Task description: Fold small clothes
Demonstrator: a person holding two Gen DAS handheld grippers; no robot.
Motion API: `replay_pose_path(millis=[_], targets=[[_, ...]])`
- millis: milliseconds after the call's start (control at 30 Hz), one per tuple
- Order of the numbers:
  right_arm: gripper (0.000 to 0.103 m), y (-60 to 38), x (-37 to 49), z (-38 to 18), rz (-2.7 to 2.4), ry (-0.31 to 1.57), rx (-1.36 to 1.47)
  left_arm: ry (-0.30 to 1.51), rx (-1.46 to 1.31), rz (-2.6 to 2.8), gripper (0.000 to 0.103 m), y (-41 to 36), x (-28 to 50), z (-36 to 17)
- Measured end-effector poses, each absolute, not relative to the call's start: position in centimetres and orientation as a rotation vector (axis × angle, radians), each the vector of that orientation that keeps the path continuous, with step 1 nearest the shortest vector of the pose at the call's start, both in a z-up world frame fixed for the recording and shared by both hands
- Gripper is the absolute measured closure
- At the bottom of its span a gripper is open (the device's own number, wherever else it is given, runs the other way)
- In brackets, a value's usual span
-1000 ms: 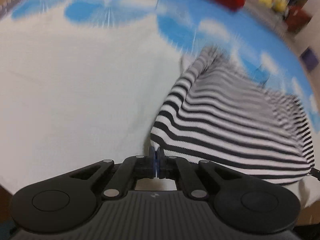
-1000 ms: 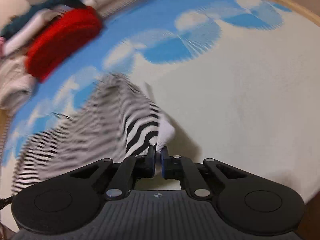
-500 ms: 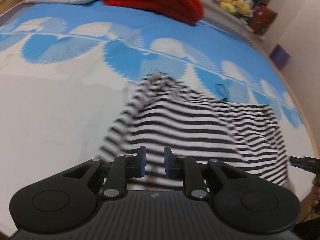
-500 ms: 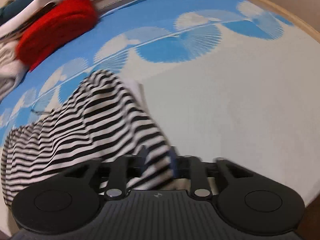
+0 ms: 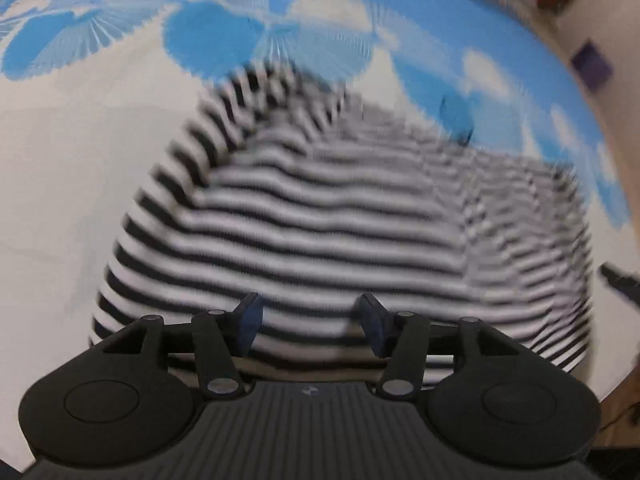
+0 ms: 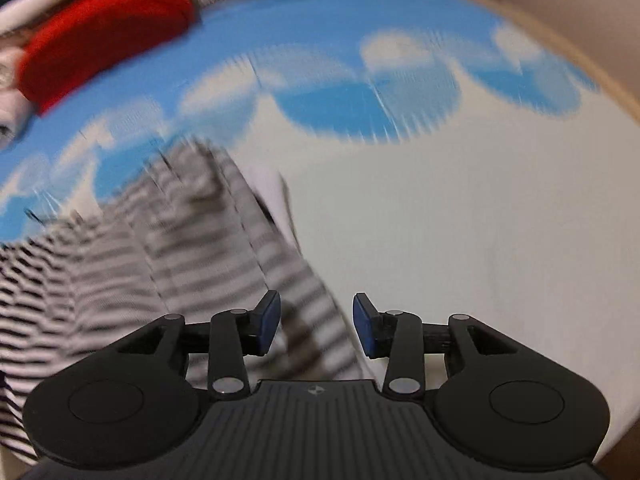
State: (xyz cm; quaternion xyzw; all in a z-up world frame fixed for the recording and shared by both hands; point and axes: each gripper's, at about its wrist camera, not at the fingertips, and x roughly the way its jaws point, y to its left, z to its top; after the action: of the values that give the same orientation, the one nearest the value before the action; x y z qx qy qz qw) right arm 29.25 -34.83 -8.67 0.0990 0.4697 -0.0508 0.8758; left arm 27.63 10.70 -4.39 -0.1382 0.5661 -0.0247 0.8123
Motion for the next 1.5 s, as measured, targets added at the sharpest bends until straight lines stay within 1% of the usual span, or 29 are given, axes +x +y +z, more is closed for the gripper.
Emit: replay_pose_path(millis=[67,133,167,267,367,400,433,500,533,567,600,633,733,767,800,833,900,933,967,1000,1033,1067,1100,1133,1200,1267,1333,1400,1500], targets=[[0.059,-34.7,29.8,-7.9,-0.083,0.919,0.186,1.131,-0.339,-0.020,0.044,12.5,28.2,-2.0],[0.053,-34.5,30.8,-7.9,-0.068,0.884,0.172,1.083,-0.365,0.023,0.044,14.0,29.4,-0.6],[0.052,-34.3,31.5,-8.2,-0.063,0.877,0.168,1.066,-0.366,0.038,0.043,14.5,30.3,-0.3],[0.051,-34.3,32.7,-8.8,-0.062,0.863,0.176,1.059,-0.334,0.066,0.042,15.3,32.8,-1.8],[0.051,-34.0,34.6,-9.9,-0.066,0.868,0.185,1.035,-0.314,0.121,0.042,16.0,33.4,-4.1],[0.052,-33.7,34.8,-9.8,-0.068,0.871,0.185,1.048,-0.316,0.118,0.043,16.3,33.3,-4.7],[0.052,-33.5,35.2,-10.0,-0.068,0.874,0.186,1.102,-0.309,0.119,0.048,16.3,34.0,-5.3],[0.054,-33.1,35.8,-10.3,-0.044,0.870,0.192,1.046,-0.291,0.069,0.053,16.3,34.5,-5.0],[0.068,-32.8,36.1,-10.4,-0.026,0.869,0.178,1.039,-0.267,0.051,0.071,16.1,34.9,-5.1],[0.082,-32.3,36.4,-10.4,-0.016,0.864,0.151,1.047,-0.251,0.036,0.099,16.1,35.0,-5.3],[0.102,-32.0,36.7,-10.5,0.000,0.860,0.137,1.055,-0.244,0.031,0.102,16.2,35.4,-5.6],[0.102,-31.9,36.9,-10.4,0.016,0.853,0.138,1.022,-0.249,0.054,0.102,16.5,35.5,-5.3],[0.103,-32.3,37.1,-9.1,-0.064,0.750,0.148,0.866,-0.344,0.084,0.102,17.9,35.3,-3.5],[0.103,-32.7,37.2,-8.7,-0.092,0.717,0.182,0.856,-0.357,0.081,0.102,18.1,35.5,-3.6],[0.103,-33.0,37.3,-8.7,-0.113,0.702,0.203,0.884,-0.325,0.082,0.101,17.7,35.9,-4.3],[0.103,-33.0,37.6,-9.0,-0.137,0.709,0.198,0.938,-0.276,0.086,0.098,17.2,36.4,-5.2],[0.101,-32.6,38.6,-10.4,-0.153,0.781,0.163,1.115,-0.213,0.087,0.082,16.6,37.2,-7.8],[0.100,-32.5,39.2,-11.5,-0.151,0.842,0.168,1.161,-0.206,0.107,0.072,16.6,37.3,-8.2],[0.099,-32.4,39.5,-12.3,-0.143,0.900,0.175,1.144,-0.207,0.128,0.072,16.8,36.8,-7.7],[0.092,-32.2,39.8,-12.9,-0.144,0.944,0.169,1.094,-0.203,0.135,0.071,17.0,36.3,-6.5],[0.085,-32.1,39.6,-12.7,-0.157,0.949,0.149,1.029,-0.198,0.119,0.067,17.0,35.7,-5.0],[0.082,-31.9,39.3,-12.0,-0.170,0.918,0.133,0.971,-0.199,0.086,0.062,17.0,34.8,-3.6],[0.076,-31.8,38.6,-10.9,-0.173,0.868,0.123,0.935,-0.205,0.043,0.061,16.8,34.0,-2.6],[0.074,-31.7,37.8,-9.6,-0.164,0.811,0.118,0.916,-0.214,-0.007,0.061,16.5,33.4,-2.0],[0.074,-31.2,36.1,-7.7,-0.101,0.738,0.120,0.934,-0.239,-0.162,0.061,15.3,32.4,-1.8],[0.074,-30.1,34.5,-6.8,0.042,0.727,0.126,1.006,-0.247,-0.332,0.061,13.5,32.2,-2.7],[0.074,-28.9,33.6,-7.0,0.221,0.785,0.150,1.054,-0.182,-0.435,0.061,10.8,32.1,-3.9],[0.074,-27.7,33.6,-8.5,0.326,0.888,0.134,1.094,-0.090,-0.440,0.061,8.1,32.1,-5.9],[0.074,-26.3,33.9,-11.5,0.255,1.014,-0.003,1.121,0.022,-0.320,0.061,5.8,32.7,-8.8]])
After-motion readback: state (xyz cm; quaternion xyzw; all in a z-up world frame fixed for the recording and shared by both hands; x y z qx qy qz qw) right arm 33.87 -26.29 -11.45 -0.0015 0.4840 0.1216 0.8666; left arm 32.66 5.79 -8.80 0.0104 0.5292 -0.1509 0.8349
